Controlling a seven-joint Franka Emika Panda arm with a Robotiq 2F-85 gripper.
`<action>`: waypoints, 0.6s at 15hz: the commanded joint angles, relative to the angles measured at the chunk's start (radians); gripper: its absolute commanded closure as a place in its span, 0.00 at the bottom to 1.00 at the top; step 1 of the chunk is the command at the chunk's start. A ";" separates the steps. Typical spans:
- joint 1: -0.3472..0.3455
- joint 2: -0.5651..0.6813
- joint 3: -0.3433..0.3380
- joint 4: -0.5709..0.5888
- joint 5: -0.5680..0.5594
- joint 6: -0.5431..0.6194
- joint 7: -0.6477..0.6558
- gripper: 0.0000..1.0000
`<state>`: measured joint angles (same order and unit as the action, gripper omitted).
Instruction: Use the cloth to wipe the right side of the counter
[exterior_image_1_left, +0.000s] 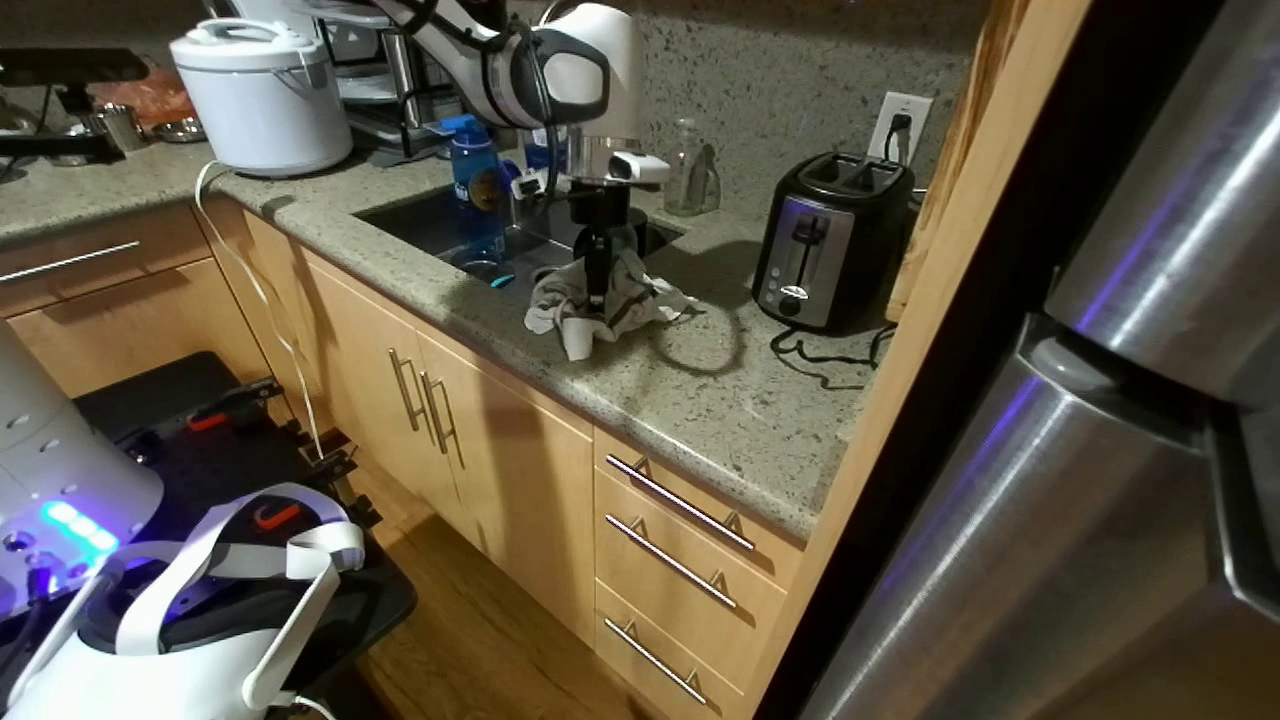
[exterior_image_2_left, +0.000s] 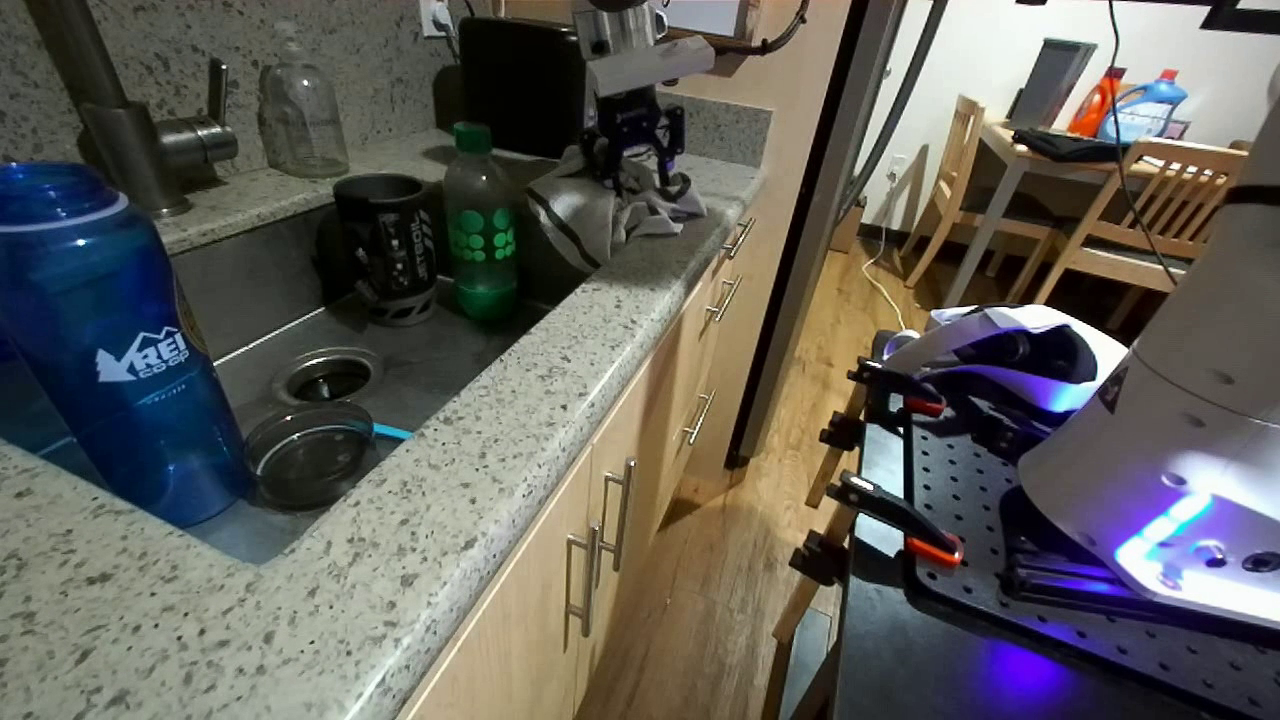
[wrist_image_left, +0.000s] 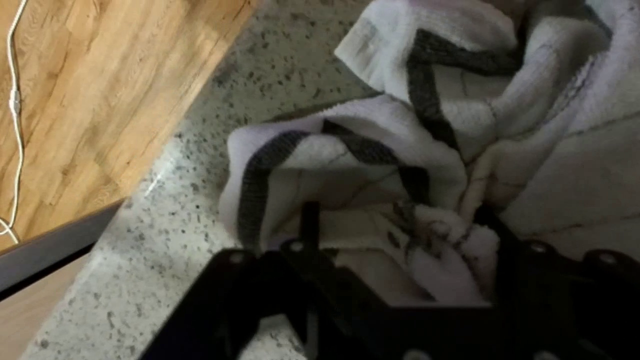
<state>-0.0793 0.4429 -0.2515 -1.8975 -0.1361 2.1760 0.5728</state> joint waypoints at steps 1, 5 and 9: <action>-0.032 -0.102 -0.002 -0.143 0.027 0.037 -0.051 0.00; -0.066 -0.150 -0.011 -0.207 0.045 0.041 -0.098 0.00; -0.104 -0.168 -0.009 -0.221 0.089 0.038 -0.164 0.00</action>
<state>-0.1591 0.3243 -0.2623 -2.0703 -0.0887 2.1937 0.4724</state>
